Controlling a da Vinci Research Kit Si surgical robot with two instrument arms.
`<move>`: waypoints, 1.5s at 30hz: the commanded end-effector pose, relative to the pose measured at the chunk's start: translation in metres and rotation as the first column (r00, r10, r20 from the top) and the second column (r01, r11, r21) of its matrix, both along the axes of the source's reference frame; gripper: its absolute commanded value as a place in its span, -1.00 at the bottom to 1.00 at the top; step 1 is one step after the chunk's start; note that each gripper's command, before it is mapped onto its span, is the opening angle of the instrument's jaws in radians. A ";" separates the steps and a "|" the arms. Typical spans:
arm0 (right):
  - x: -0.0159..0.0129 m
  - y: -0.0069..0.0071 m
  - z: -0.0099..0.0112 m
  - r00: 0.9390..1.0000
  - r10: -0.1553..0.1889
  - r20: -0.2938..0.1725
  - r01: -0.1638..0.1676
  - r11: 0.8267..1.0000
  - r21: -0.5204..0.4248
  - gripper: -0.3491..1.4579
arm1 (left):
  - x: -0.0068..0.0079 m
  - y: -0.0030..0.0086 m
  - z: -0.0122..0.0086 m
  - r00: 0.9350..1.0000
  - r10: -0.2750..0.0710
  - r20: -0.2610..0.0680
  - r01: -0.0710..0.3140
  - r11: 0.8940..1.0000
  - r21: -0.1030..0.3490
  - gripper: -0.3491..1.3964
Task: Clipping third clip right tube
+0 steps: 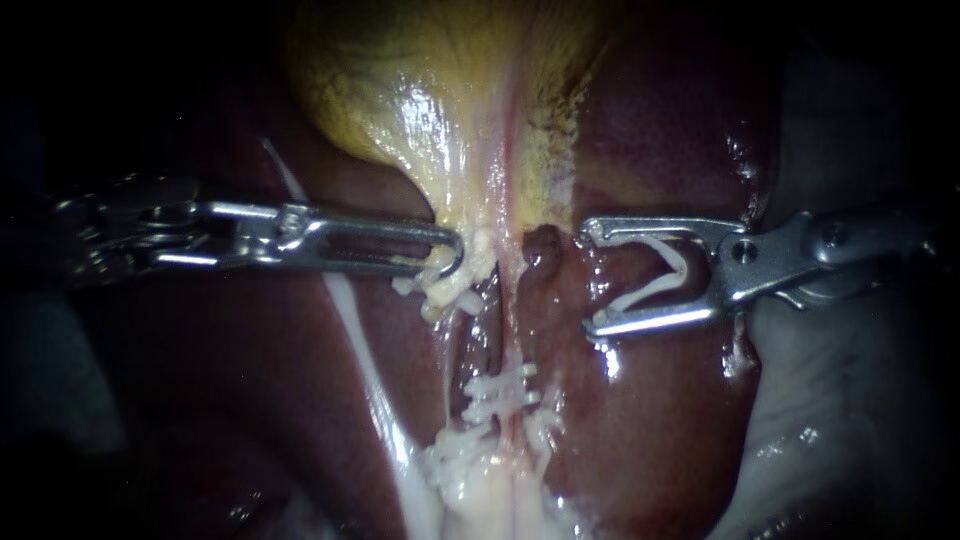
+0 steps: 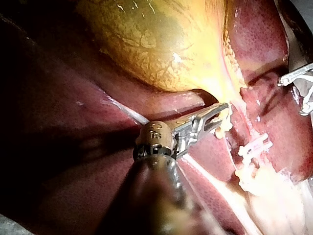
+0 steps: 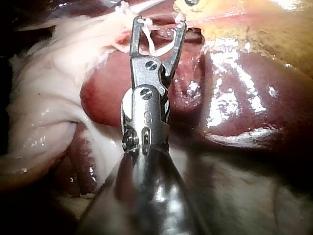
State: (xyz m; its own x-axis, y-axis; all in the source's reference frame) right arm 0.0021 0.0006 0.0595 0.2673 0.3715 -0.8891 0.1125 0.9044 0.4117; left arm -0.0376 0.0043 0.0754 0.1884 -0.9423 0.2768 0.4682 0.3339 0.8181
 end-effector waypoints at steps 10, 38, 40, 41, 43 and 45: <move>0.0000 -0.0001 -0.0001 1.000 -0.011 -0.008 0.011 1.000 0.004 -0.08 | 0.0059 0.0013 -0.0057 1.000 -0.021 -0.017 0.021 1.000 0.002 -1.00; 0.0080 -0.0033 0.0055 0.998 0.006 0.055 -0.018 0.976 0.216 -0.08 | 0.0076 0.0013 -0.0108 0.999 -0.051 -0.015 0.051 0.998 -0.020 -1.00; 0.0089 -0.0038 0.0058 0.998 0.003 0.056 -0.016 0.972 0.234 -0.08 | 0.0075 0.0013 -0.0108 0.999 -0.052 -0.015 0.051 0.998 -0.020 -1.00; 0.0095 -0.0039 0.0060 0.998 0.003 0.059 -0.017 0.968 0.249 -0.08 | 0.0075 0.0013 -0.0108 0.999 -0.052 -0.015 0.051 0.998 -0.020 -1.00; 0.0102 -0.0040 0.0061 0.998 -0.001 0.059 -0.015 0.964 0.265 -0.08 | 0.0075 0.0013 -0.0108 0.999 -0.052 -0.015 0.051 0.998 -0.020 -1.00; 0.0109 -0.0040 0.0062 0.998 0.001 0.061 -0.018 0.961 0.276 -0.08 | 0.0075 0.0013 -0.0108 0.999 -0.052 -0.015 0.051 0.998 -0.020 -1.00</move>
State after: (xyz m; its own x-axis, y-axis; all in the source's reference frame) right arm 0.0134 -0.0034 0.0658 0.3134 0.6144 -0.7241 0.0701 0.7455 0.6629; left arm -0.0301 0.0056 0.0646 0.1439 -0.9452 0.2932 0.4976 0.3252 0.8042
